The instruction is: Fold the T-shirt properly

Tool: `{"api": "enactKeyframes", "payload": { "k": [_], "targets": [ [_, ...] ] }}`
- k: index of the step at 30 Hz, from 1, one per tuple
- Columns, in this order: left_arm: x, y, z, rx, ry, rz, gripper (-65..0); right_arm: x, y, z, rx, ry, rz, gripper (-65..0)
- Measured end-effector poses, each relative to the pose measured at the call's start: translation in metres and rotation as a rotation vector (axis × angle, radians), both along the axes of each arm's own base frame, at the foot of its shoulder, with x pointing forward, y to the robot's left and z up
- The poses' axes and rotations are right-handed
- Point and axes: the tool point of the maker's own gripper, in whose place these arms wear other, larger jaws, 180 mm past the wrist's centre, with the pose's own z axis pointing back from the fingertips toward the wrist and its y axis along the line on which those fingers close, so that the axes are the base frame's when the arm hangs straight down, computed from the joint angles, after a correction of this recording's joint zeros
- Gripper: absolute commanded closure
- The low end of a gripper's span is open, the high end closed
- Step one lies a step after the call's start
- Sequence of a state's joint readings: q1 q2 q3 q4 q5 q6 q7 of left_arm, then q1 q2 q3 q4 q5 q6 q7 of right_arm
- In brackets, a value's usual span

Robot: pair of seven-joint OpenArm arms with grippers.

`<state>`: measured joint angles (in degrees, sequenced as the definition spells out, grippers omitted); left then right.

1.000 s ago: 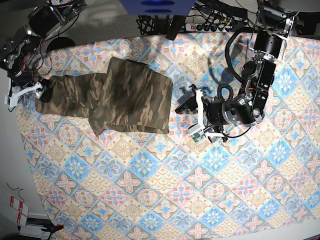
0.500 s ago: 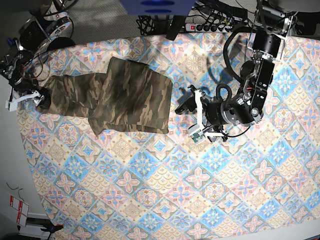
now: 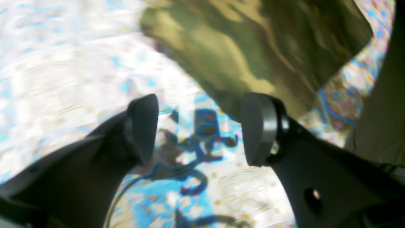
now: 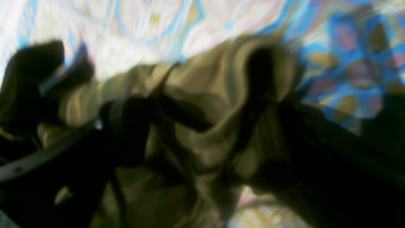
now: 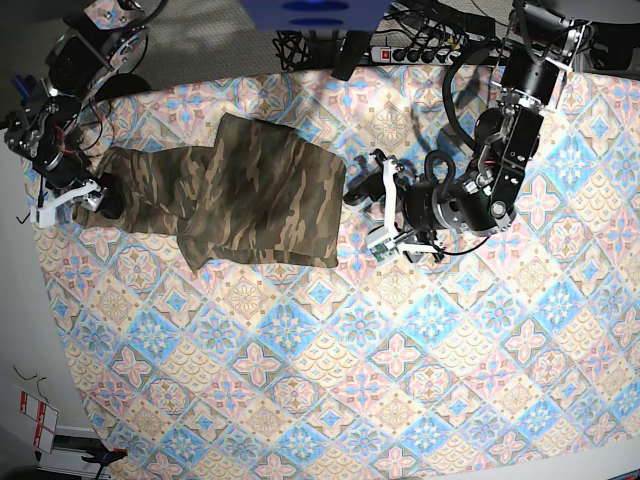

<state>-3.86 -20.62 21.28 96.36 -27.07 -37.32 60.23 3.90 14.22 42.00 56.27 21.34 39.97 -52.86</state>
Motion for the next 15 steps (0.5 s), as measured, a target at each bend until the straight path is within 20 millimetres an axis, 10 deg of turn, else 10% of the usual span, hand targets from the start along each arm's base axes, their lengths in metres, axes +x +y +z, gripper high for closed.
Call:
{"api": "enactKeyframes", "payload": {
  "k": [11,15],
  "targets": [
    [-0.036,-0.03,-0.052,-0.045,0.171,-0.048,-40.6,-0.018,0.029,-0.003,-0.006,0.13,0.11,-2.2],
    [-0.042,-0.046,-0.06,-0.093,0.203,-0.034,-40.6,-0.018,0.028,-0.003,-0.006,0.138,0.112,-1.2]
  ]
}}
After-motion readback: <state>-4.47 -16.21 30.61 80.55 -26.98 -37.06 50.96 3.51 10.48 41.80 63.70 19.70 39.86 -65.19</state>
